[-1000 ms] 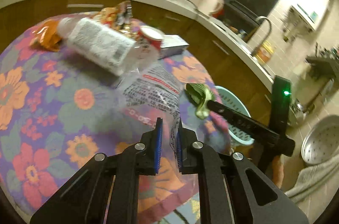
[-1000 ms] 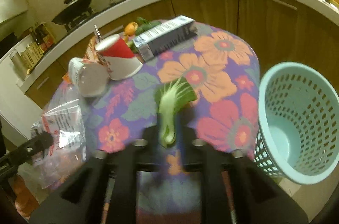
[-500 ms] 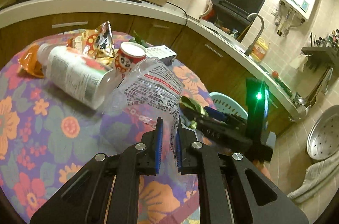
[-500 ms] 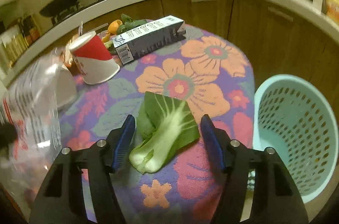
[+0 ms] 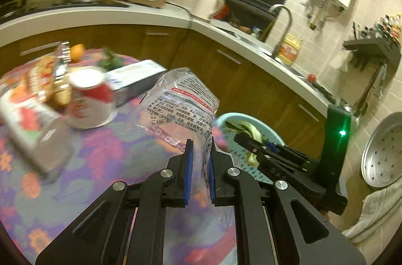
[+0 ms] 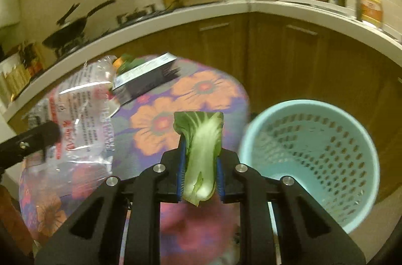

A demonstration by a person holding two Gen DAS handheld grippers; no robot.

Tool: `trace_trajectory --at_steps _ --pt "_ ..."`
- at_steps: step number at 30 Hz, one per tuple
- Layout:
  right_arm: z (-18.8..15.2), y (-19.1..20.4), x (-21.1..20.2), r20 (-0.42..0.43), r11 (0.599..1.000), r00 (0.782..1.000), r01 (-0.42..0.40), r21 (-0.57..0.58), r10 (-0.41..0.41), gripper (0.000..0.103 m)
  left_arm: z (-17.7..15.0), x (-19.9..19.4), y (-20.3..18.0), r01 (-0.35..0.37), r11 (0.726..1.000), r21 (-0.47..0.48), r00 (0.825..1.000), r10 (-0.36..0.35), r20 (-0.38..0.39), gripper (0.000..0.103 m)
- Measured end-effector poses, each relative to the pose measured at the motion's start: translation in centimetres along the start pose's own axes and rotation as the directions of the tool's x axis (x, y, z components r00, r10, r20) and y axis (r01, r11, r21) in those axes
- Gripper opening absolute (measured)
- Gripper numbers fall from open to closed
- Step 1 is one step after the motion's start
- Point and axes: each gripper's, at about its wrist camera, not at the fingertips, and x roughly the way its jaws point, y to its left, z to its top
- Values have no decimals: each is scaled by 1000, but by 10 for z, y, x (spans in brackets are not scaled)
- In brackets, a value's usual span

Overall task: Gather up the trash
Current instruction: 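Carry the plastic bag and bok choy leaf over the blue basket with both tools, then open both tools to drop the bag and leaf into the basket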

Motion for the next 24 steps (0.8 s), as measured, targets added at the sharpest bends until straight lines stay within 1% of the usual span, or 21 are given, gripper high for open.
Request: trace_trajectory --at_steps 3,5,9,12,15,16,17,19,21,23,24 --pt "-2 -32 -8 16 997 997 72 36 -73 17 4 22 -25 33 999 43 999 -32 -18 9" --pt "-5 -53 -13 14 992 994 104 70 -105 17 6 37 -42 54 996 69 998 -52 -36 9" --pt "-14 -98 -18 -16 975 989 150 165 -150 17 7 73 -76 96 989 111 993 -87 -85 9" --pt "-21 -122 -15 -46 958 981 195 210 -189 17 7 101 -99 123 982 141 985 -104 -135 9" --pt "-28 -143 -7 -92 944 977 208 258 -190 17 4 129 -115 145 976 161 973 -111 -203 10" --pt "-31 -147 -4 -107 939 975 216 267 -193 17 2 144 -121 162 972 171 961 -116 -251 10" --pt "-34 -151 -1 -125 934 972 225 278 -197 17 1 151 -122 169 971 171 955 -118 -272 10" --pt "-37 -159 6 -156 925 969 230 303 -190 17 -2 174 -128 200 966 166 933 -136 -332 10" --pt "-39 -165 14 -182 917 966 234 323 -182 17 -3 190 -129 182 969 167 927 -113 -357 10" --pt "-40 -170 22 -204 912 962 242 331 -182 17 -4 205 -129 174 972 159 914 -100 -392 10" --pt "-42 -172 26 -215 910 961 239 339 -173 17 -4 214 -128 165 974 154 905 -87 -416 10"
